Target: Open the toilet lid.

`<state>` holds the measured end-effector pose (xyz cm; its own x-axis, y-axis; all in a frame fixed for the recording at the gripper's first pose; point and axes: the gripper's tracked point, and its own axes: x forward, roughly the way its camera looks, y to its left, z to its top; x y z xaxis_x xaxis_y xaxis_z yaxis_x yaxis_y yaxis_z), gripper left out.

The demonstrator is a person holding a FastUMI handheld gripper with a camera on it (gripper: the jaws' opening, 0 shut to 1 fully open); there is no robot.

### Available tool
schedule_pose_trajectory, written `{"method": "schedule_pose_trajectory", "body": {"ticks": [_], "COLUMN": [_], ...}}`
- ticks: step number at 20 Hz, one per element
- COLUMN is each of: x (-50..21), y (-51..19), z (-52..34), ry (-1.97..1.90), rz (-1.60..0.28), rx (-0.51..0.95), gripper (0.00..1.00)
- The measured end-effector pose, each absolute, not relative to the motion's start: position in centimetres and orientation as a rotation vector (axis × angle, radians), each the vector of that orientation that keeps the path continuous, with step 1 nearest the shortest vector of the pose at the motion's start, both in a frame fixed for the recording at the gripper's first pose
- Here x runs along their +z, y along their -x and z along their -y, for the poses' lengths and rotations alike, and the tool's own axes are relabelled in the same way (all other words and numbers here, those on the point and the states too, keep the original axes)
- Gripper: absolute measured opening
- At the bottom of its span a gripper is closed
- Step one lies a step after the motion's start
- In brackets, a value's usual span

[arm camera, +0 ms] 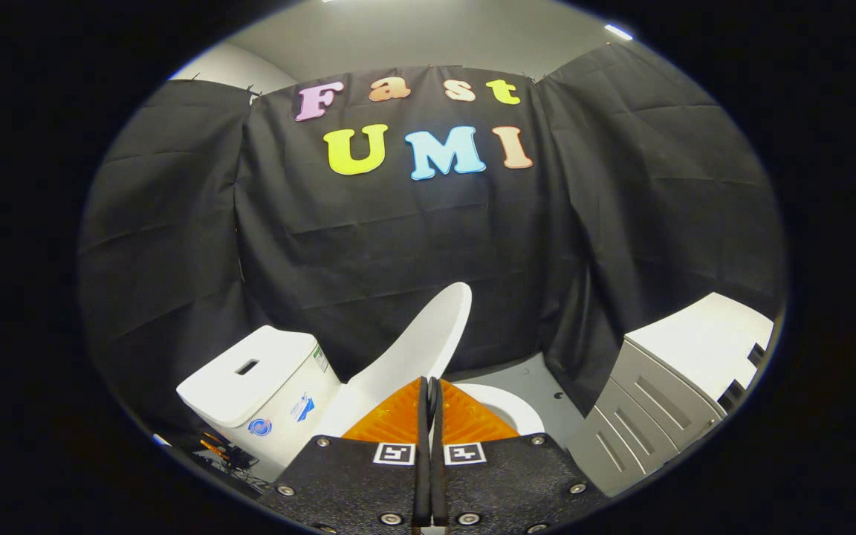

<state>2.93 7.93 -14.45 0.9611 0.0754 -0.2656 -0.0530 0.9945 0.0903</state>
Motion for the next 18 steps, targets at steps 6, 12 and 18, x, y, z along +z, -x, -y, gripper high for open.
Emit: {"method": "schedule_pose_trajectory", "body": {"ticks": [6,12,18], "x": [-12.6,-10.9,-9.7], "y": [-3.2,-3.4,-3.4], "z": [-10.3,-12.9,-15.3], "ry": [-0.084,-0.061,0.018], "rz": [-0.275,-0.259,-0.255], "rx": [0.038,0.006,-0.008], "gripper": [0.0,0.0,0.0]}}
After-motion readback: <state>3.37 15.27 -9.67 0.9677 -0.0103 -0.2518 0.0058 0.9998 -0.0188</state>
